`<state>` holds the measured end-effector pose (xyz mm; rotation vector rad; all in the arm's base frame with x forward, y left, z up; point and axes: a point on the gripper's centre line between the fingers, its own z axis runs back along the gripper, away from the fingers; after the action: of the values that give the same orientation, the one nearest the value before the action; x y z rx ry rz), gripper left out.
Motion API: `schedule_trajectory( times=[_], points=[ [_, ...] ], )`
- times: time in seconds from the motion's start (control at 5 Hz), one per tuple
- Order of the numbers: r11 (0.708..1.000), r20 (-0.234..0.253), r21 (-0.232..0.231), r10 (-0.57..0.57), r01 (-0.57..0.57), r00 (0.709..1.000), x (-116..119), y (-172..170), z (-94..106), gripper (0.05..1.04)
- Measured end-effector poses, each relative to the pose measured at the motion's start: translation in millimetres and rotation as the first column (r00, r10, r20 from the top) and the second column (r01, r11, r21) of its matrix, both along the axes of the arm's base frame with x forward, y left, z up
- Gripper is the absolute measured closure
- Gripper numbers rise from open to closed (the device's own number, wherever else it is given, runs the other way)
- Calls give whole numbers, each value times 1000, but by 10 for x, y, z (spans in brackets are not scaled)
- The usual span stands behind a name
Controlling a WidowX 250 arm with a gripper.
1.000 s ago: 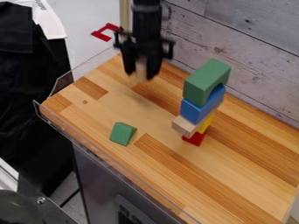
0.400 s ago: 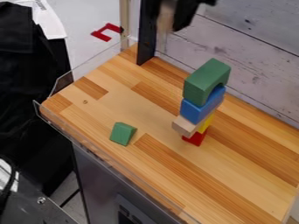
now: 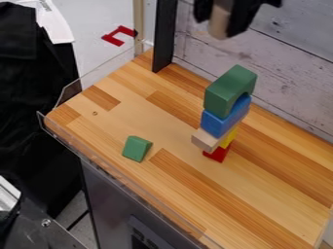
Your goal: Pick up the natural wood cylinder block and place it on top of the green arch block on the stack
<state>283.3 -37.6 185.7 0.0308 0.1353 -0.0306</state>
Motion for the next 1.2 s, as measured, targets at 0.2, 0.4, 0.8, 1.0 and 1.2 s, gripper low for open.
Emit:
schedule_trajectory(
  times=[0.2,0.4,0.8,1.0,1.2],
  points=[
    [999,4,-31,-35,35,999,-3,-101,-2,541],
    [997,-1,-56,-52,52,999,-22,-164,-73,541],
    [995,-48,-81,-64,60,997,-12,-168,-273,541],
    [994,-56,-86,-66,61,996,-30,-168,-308,541],
    [994,-72,-89,-74,67,995,-6,-177,-385,541]
  ],
)
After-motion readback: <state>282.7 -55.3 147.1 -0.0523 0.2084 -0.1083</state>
